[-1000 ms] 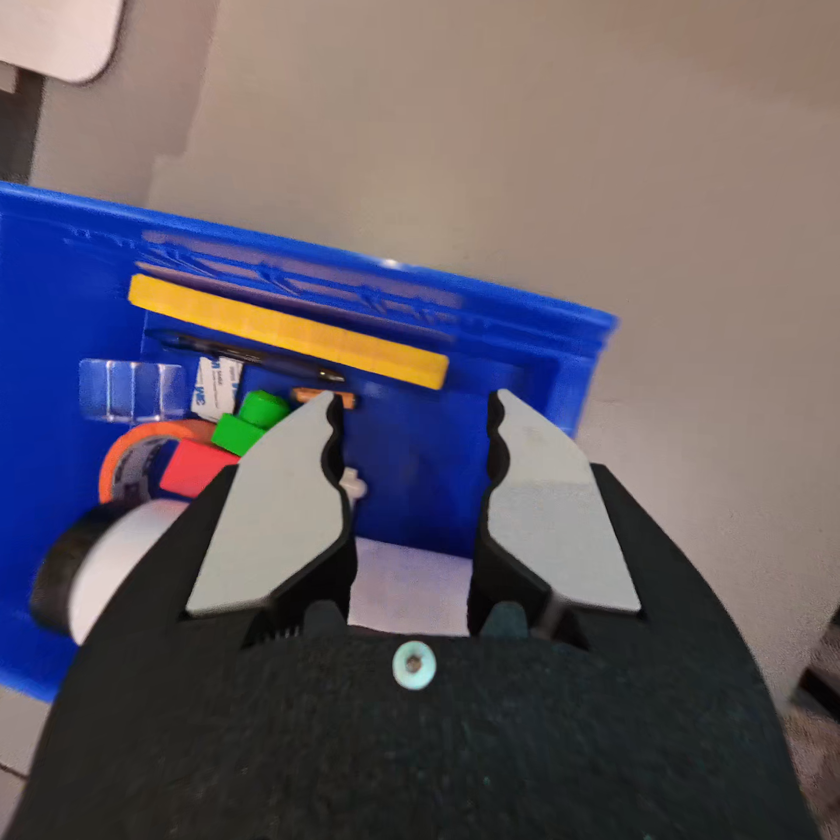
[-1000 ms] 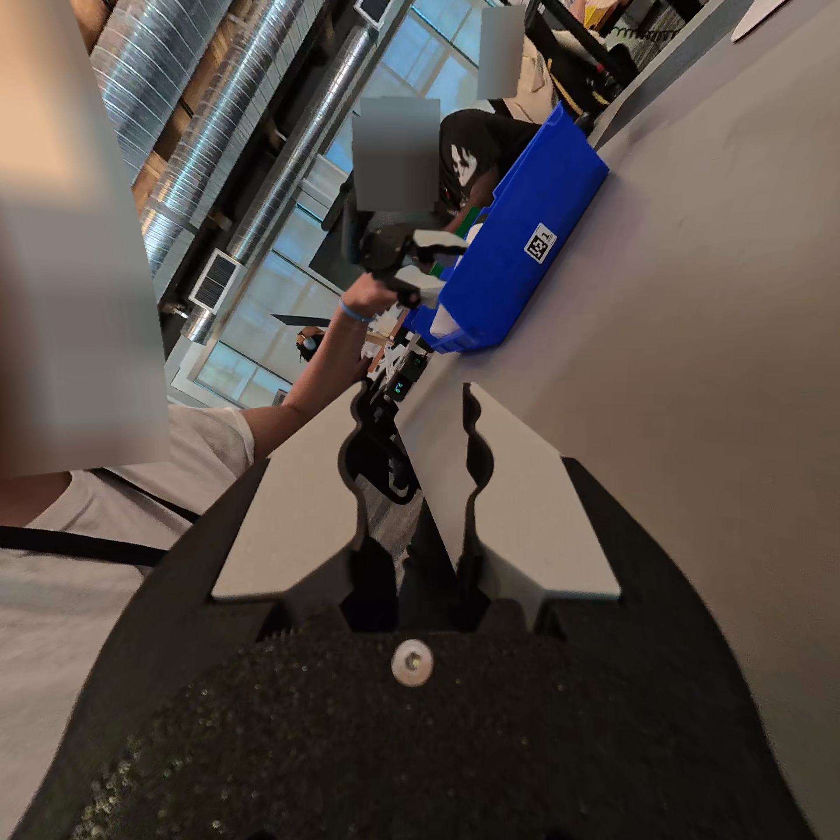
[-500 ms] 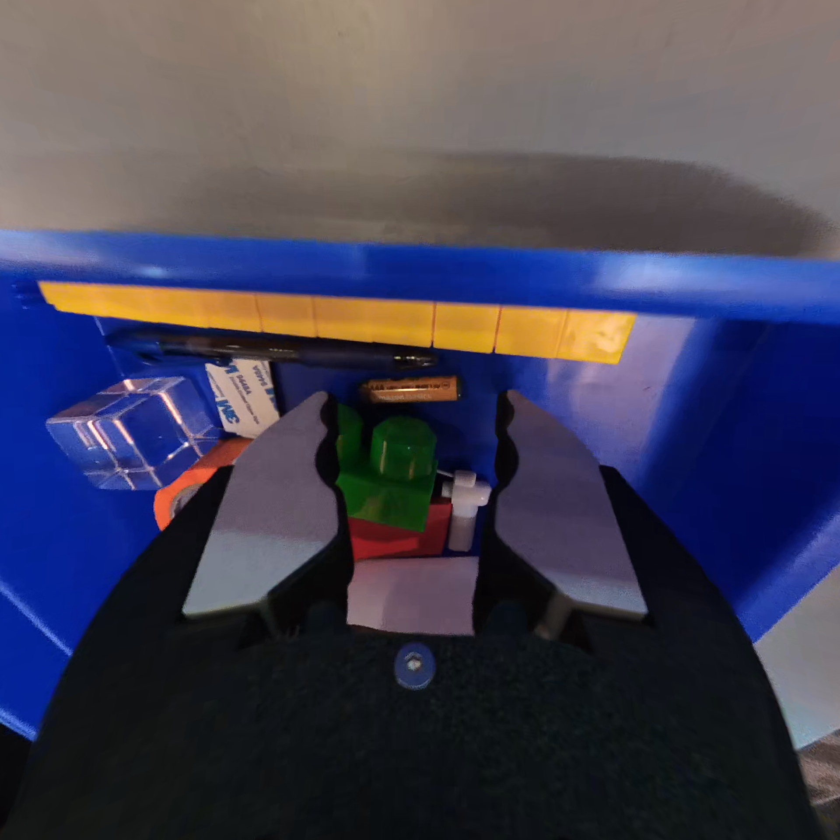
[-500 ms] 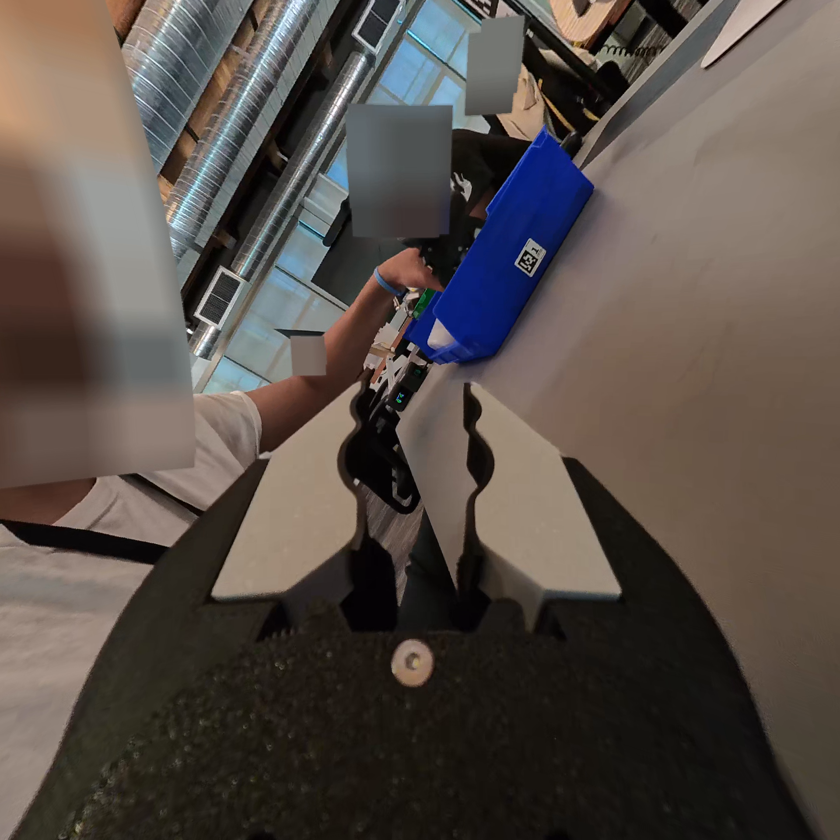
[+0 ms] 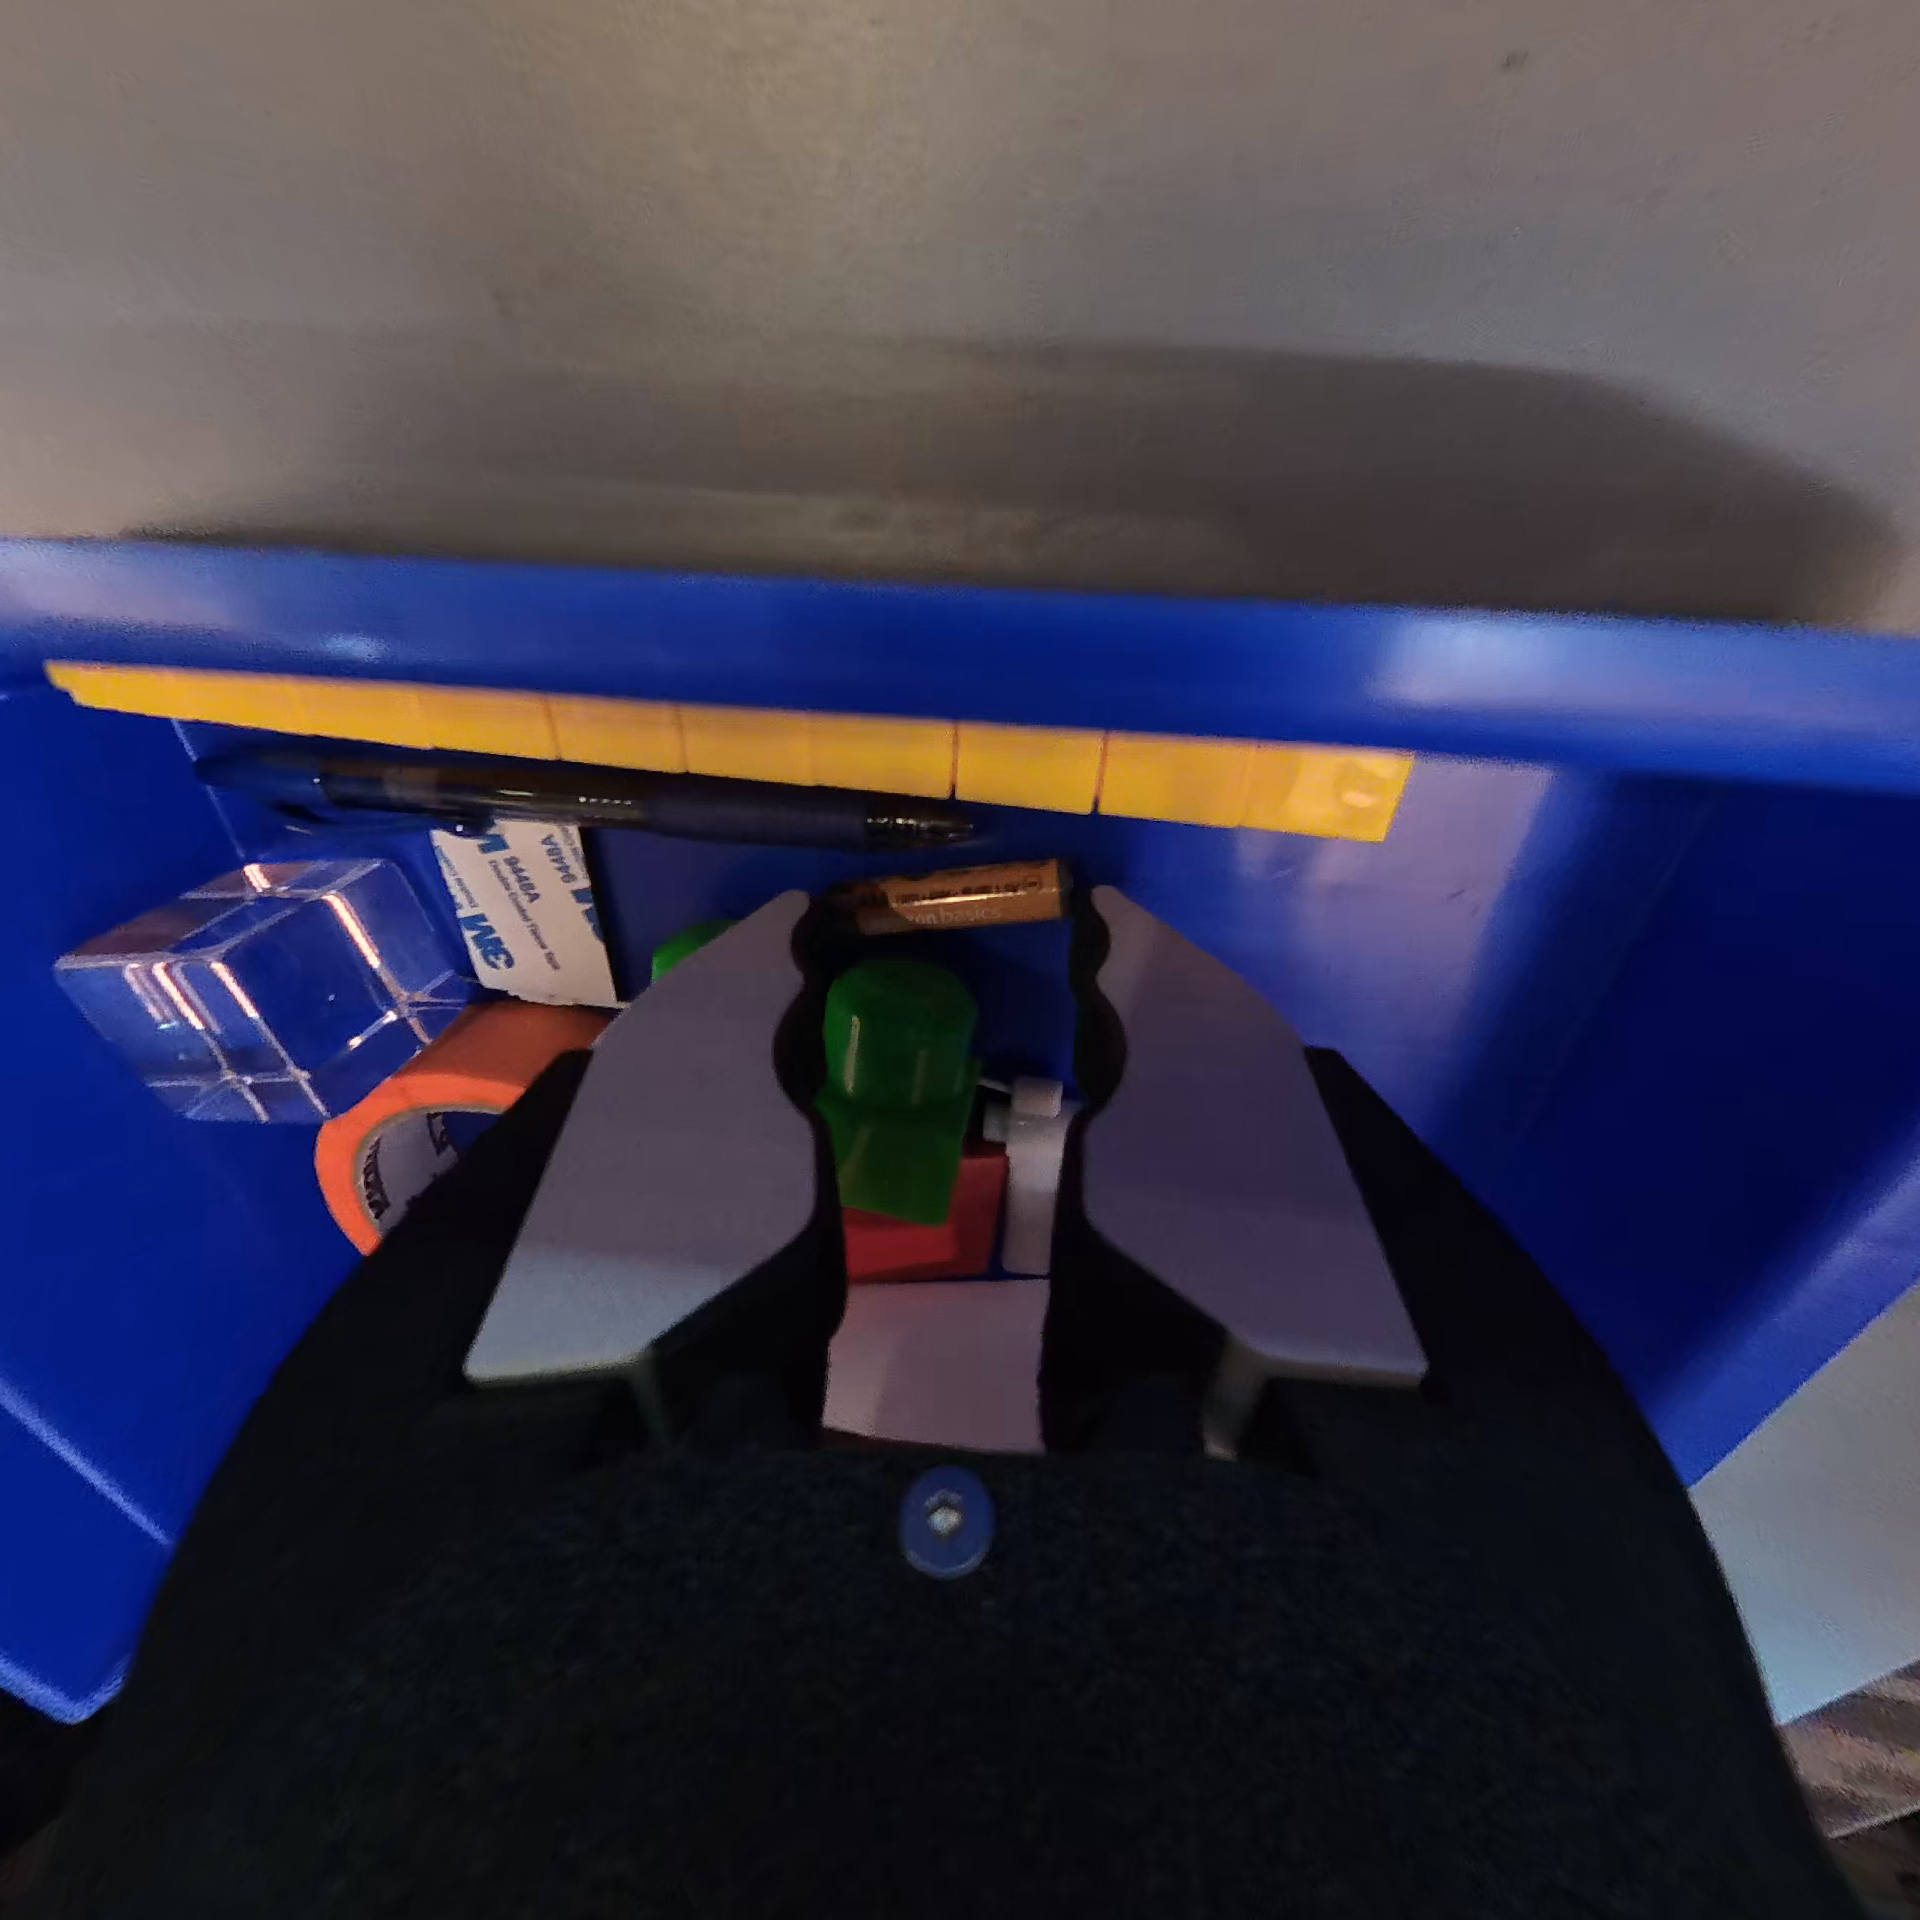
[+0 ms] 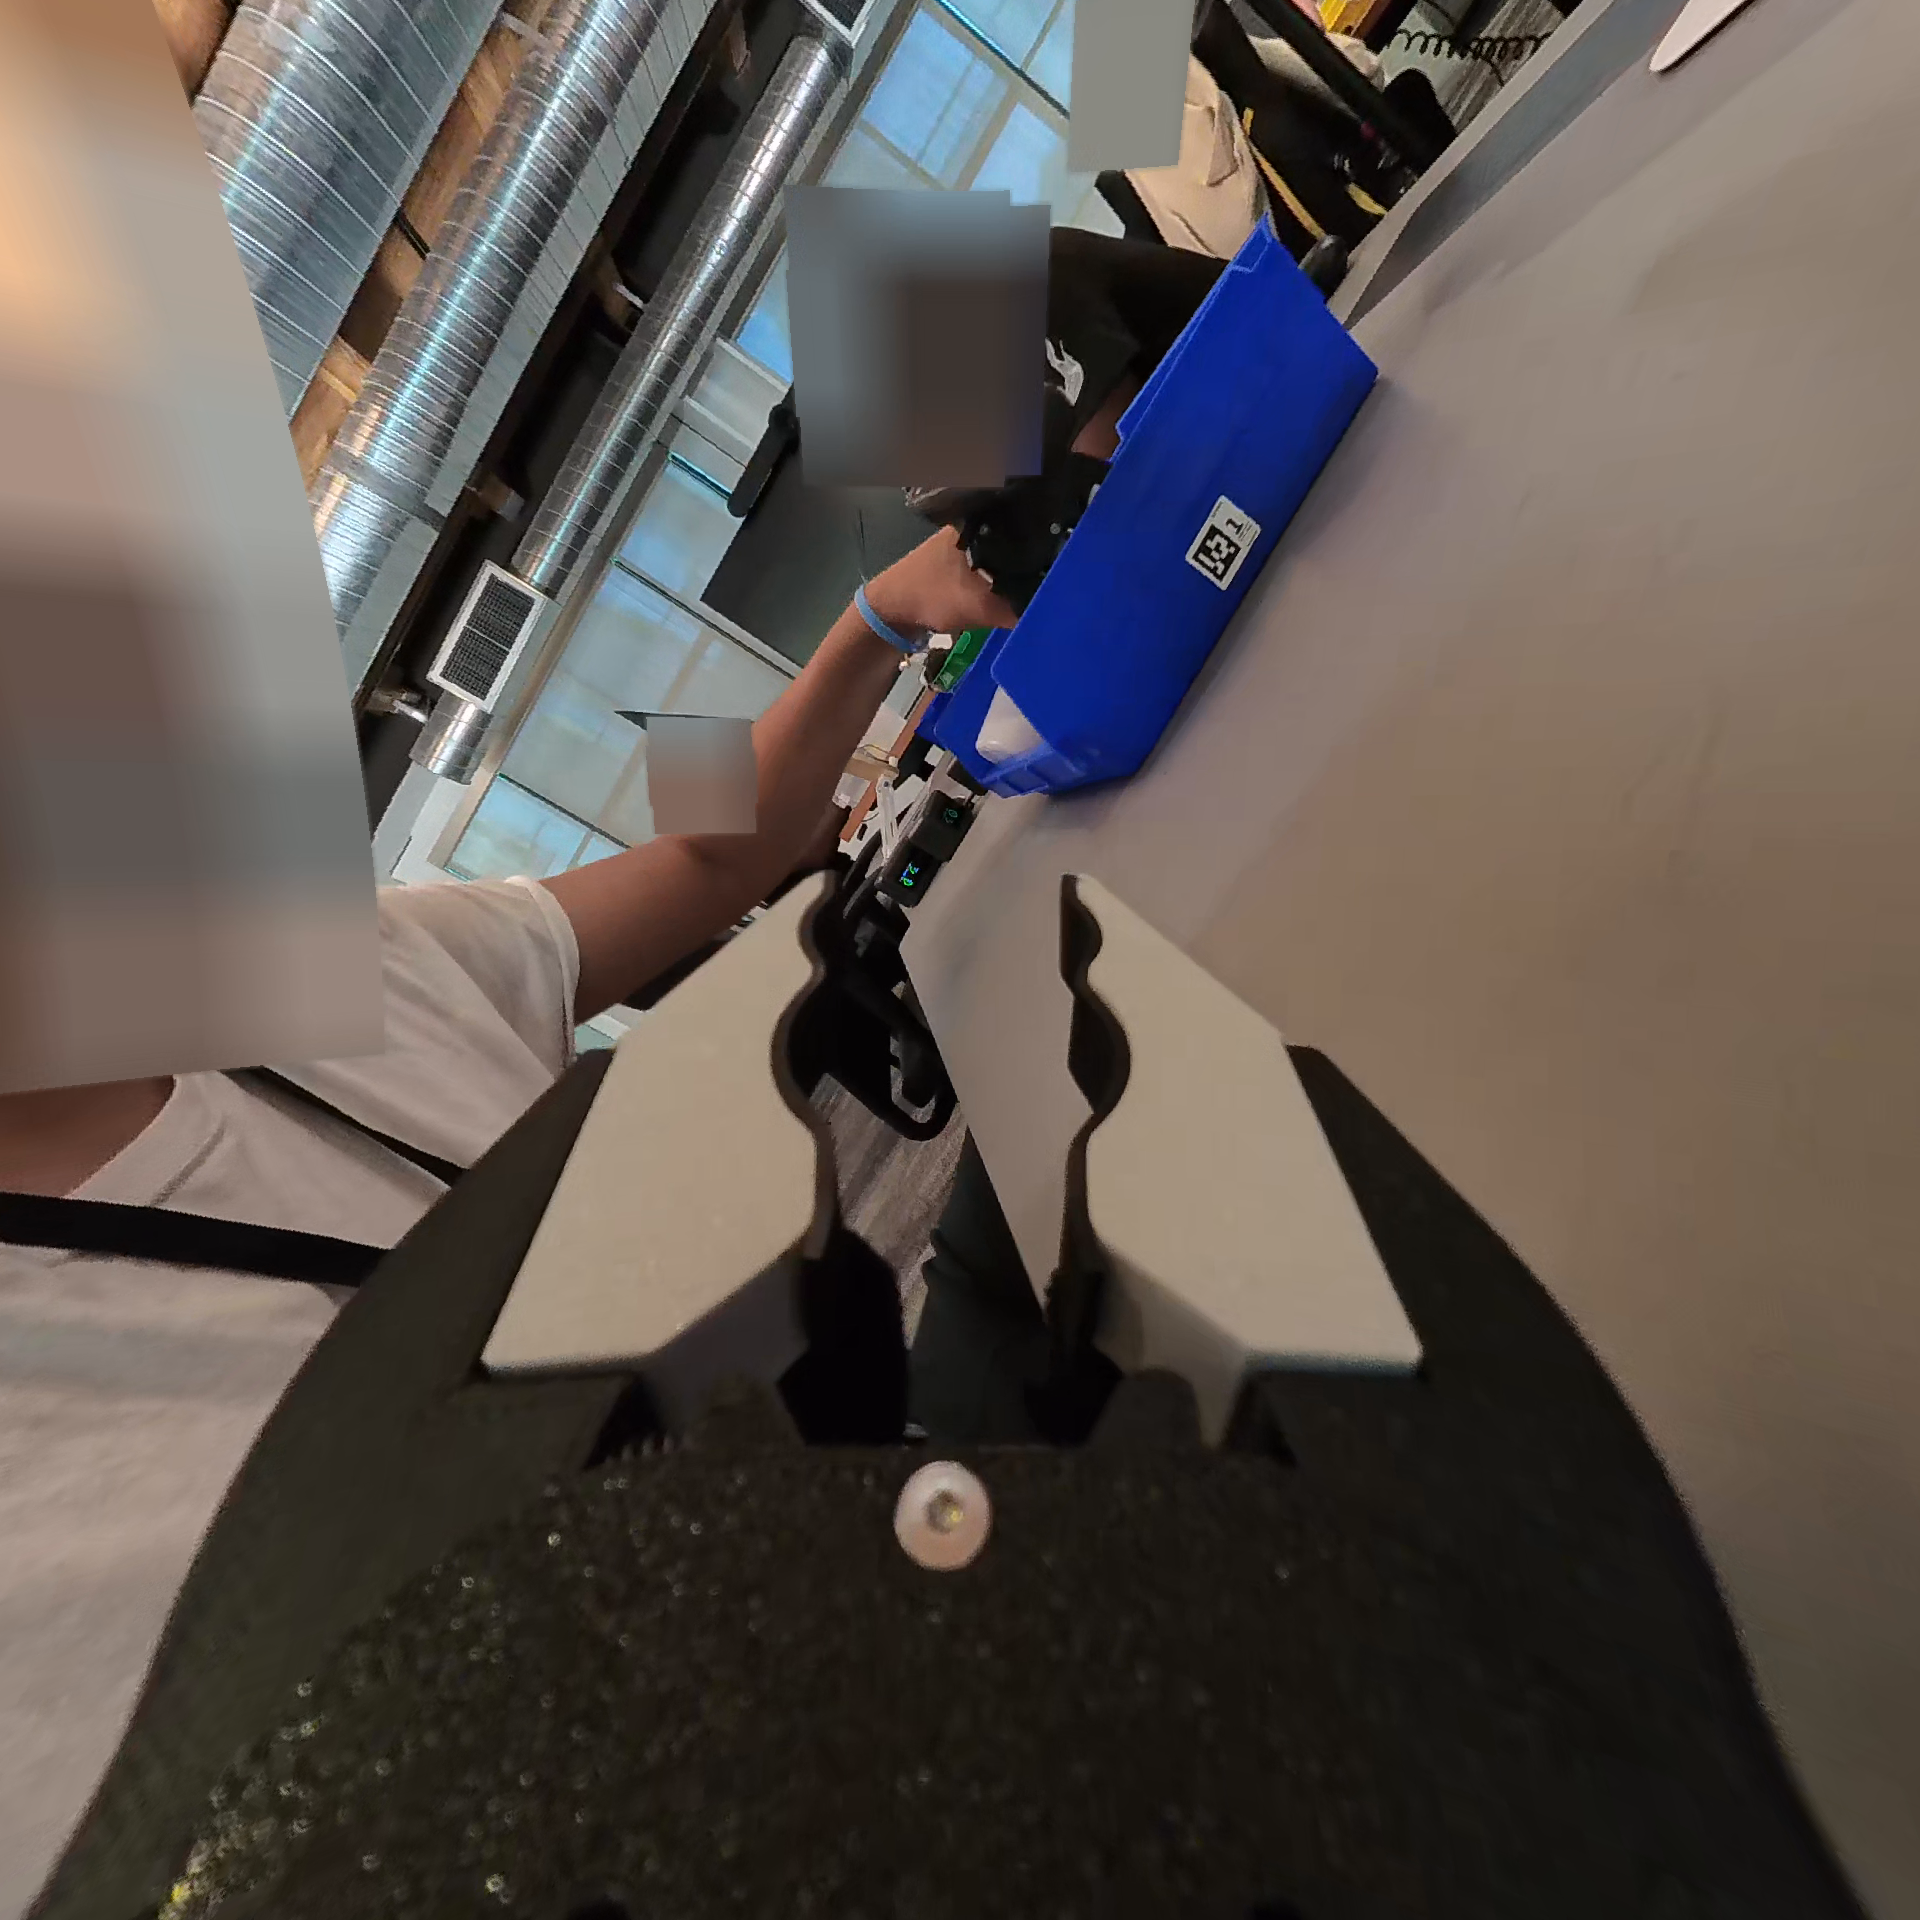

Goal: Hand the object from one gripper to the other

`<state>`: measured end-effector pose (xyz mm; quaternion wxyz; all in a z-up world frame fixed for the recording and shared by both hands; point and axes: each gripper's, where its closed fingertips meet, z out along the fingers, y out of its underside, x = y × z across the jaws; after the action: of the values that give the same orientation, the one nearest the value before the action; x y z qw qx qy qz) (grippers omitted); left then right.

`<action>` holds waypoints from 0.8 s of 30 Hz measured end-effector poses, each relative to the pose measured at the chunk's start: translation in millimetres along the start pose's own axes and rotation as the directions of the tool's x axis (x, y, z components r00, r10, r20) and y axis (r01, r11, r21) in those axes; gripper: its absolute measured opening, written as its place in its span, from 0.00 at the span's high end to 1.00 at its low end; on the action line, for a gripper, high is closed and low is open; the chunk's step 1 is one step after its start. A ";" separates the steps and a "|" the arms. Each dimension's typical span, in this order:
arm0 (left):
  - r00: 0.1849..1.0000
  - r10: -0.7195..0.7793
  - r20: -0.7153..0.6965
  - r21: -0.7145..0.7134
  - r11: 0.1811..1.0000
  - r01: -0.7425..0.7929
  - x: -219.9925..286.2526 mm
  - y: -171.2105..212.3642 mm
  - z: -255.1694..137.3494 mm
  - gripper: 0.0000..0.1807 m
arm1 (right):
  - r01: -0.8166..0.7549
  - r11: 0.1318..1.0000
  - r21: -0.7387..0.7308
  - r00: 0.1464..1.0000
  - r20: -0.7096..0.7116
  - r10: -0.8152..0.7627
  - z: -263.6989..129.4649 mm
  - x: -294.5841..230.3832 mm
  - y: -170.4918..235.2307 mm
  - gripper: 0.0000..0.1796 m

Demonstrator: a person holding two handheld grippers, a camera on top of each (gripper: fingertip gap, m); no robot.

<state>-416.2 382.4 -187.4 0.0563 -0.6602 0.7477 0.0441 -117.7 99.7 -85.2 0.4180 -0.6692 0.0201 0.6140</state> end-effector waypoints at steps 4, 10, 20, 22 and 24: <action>0.997 -0.001 0.076 0.022 1.000 0.000 0.1 0.5 -3.6 0.76 | 0.008 1.000 -0.012 1.000 0.002 -0.008 2.2 -2.4 3.8 0.77; 0.977 -0.016 0.210 0.050 0.999 0.006 1.8 1.0 -34.6 0.76 | 0.033 0.996 -0.078 0.999 0.003 -0.033 16.7 -5.2 18.8 0.77; 0.785 -0.284 0.551 0.394 0.917 0.055 1.2 -30.1 -146.6 0.76 | 0.099 0.977 -0.191 0.995 -0.009 -0.102 32.7 -11.4 47.7 0.77; 0.724 -0.390 0.569 0.508 0.859 0.063 9.9 -42.7 -165.6 0.76 | 0.127 0.974 -0.188 0.991 -0.024 -0.134 34.5 -11.1 46.9 0.77; 0.674 -0.492 0.552 0.624 0.779 0.057 25.7 -59.9 -180.8 0.76 | 0.160 0.964 -0.214 0.982 -0.064 -0.177 37.5 -4.2 49.8 0.77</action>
<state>-364.6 324.4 -11.6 0.5265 -0.6579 0.5355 0.0562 -175.8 87.2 -104.4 0.3951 -0.7334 -0.0840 0.5468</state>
